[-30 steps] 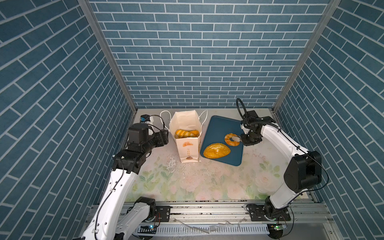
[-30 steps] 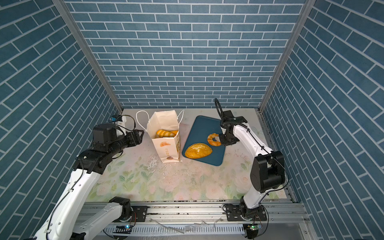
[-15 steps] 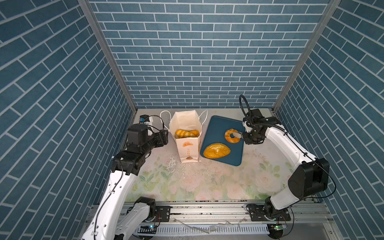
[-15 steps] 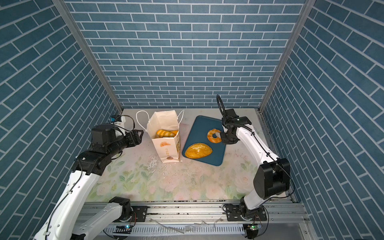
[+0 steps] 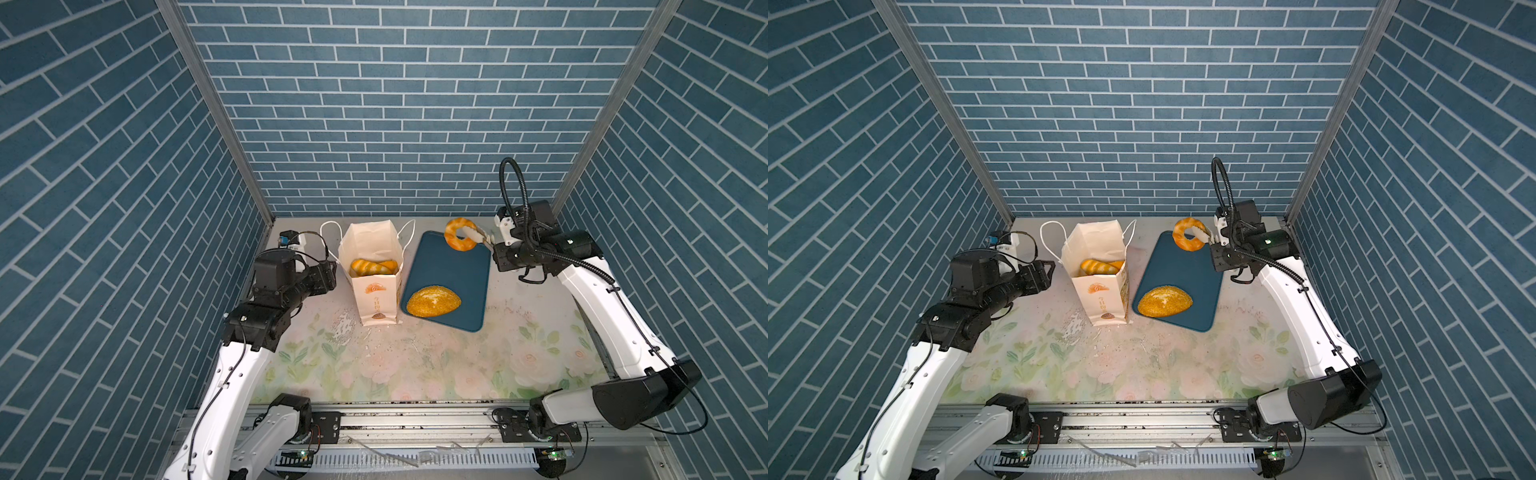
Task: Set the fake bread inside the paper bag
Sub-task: 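Carry the orange ring in the right tongs over the paper bag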
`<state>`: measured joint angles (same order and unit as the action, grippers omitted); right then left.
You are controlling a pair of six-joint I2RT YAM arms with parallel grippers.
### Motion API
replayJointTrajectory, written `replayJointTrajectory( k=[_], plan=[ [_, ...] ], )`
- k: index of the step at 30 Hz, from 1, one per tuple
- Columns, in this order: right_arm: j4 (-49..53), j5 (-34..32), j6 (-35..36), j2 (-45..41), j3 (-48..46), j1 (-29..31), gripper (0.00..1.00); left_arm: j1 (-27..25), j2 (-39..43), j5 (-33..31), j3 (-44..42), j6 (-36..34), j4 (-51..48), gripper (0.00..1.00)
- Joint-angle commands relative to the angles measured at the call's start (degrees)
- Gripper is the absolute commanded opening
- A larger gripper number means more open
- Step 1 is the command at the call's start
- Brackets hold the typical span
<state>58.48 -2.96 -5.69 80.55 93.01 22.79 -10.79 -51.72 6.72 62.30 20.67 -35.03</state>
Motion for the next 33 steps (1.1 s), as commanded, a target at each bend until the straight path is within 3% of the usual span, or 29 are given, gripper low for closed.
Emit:
replayJointTrajectory(
  k=[1,21,33],
  plan=[
    [0.29,-0.01,-0.46,-1.36,2.50,1.19,0.16,-0.11,0.48,0.40,-0.52,0.12,0.35,0.76],
    [0.06,-1.96,-0.28,-6.38,4.87,4.77,0.12,-0.11,0.05,0.88,-0.48,0.21,0.73,0.76],
    [-2.03,-3.40,4.38,-4.36,18.36,14.41,0.11,-0.11,-0.29,1.27,-0.52,0.68,1.32,0.76]
  ],
)
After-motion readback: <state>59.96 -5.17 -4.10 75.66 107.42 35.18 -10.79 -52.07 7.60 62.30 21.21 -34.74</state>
